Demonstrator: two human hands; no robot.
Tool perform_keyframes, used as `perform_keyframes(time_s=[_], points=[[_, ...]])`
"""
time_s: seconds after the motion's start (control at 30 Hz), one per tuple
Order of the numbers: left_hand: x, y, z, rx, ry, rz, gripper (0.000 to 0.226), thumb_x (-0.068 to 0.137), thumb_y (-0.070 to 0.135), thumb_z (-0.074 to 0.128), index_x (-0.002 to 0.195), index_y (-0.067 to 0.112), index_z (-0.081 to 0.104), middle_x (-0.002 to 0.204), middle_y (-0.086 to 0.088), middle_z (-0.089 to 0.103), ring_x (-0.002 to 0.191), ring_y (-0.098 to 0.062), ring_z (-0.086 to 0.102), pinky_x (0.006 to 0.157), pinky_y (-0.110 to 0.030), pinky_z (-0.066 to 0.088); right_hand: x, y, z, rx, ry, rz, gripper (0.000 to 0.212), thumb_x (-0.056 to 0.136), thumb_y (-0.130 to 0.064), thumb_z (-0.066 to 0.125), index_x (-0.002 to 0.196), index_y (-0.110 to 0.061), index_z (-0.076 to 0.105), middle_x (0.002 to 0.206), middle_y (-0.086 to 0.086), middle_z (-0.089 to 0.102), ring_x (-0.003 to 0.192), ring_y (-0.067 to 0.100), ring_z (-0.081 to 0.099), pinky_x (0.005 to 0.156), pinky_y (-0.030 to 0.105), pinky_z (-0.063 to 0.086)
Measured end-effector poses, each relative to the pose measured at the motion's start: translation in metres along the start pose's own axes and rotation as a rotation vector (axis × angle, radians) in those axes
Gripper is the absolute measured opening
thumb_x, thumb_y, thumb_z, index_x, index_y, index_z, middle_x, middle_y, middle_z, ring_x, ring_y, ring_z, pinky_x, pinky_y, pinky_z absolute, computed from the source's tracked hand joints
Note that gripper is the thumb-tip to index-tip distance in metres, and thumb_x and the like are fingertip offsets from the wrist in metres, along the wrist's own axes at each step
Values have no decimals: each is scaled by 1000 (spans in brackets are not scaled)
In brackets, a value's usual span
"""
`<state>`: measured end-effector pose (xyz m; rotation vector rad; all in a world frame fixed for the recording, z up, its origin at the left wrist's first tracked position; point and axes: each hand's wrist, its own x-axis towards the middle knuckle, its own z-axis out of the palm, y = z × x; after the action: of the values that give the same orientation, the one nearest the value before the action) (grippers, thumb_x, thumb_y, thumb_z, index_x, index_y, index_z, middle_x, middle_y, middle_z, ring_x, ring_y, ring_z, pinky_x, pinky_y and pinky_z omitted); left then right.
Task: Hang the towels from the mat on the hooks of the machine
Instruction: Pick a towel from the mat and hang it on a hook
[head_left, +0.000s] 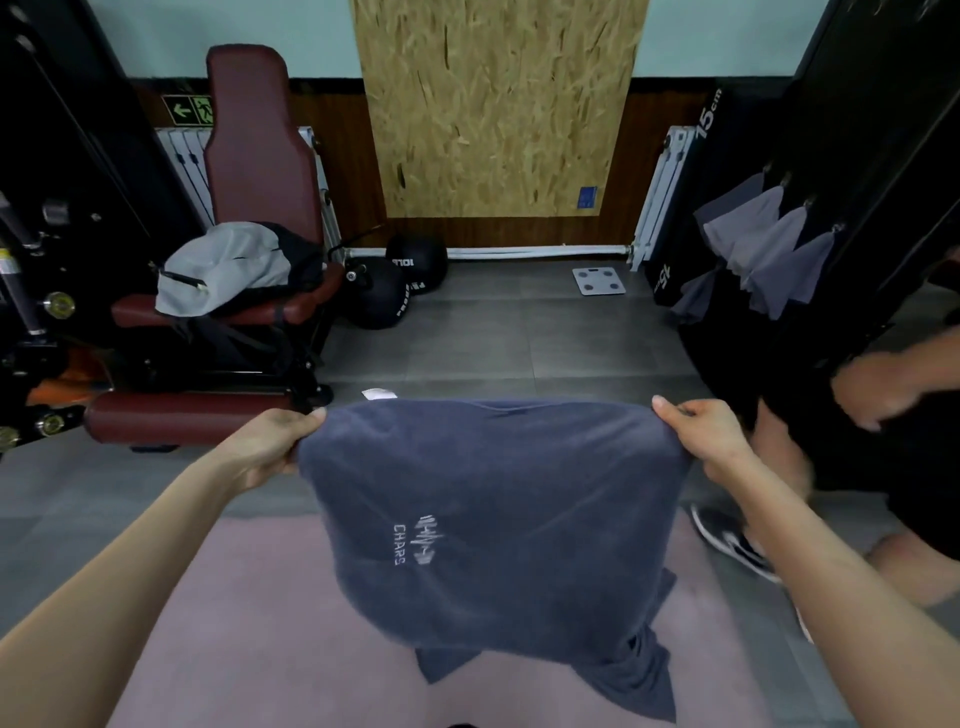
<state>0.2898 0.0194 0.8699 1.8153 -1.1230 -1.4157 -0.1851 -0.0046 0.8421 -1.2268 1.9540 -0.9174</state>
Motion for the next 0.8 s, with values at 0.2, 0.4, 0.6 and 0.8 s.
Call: perform_keyframes(time_s=[0.2, 0.4, 0.6, 0.8], points=[[-6, -19, 23, 73, 33, -35, 39, 94, 32, 52, 66, 4, 55, 55, -5, 50, 50, -15, 44, 42, -17, 38, -4, 14, 37, 11, -71, 177, 45, 86, -26, 66, 50, -12, 43, 55, 8, 46, 55, 21, 43, 55, 32, 34], [-5, -45, 42, 31, 4, -104, 27, 95, 23, 53, 82, 2, 61, 72, -11, 57, 68, -23, 52, 57, -28, 51, -28, 20, 73, 189, -177, 370, 24, 91, -18, 59, 71, -7, 50, 72, 11, 53, 61, 23, 51, 51, 32, 51], [-9, -66, 59, 53, 16, -163, 24, 97, 15, 48, 73, 11, 54, 72, -4, 55, 68, -16, 51, 62, -29, 52, -46, 22, 93, 196, -153, 414, 32, 94, -23, 54, 66, -15, 42, 73, 10, 45, 56, 17, 43, 52, 31, 44], [-15, -90, 78, -20, 67, -241, 22, 98, 16, 47, 78, 10, 55, 86, -12, 58, 66, -16, 57, 49, -27, 56, -67, 35, 113, 341, -175, 594, 25, 95, -19, 52, 71, -13, 46, 71, 7, 52, 58, 17, 50, 29, 22, 44]])
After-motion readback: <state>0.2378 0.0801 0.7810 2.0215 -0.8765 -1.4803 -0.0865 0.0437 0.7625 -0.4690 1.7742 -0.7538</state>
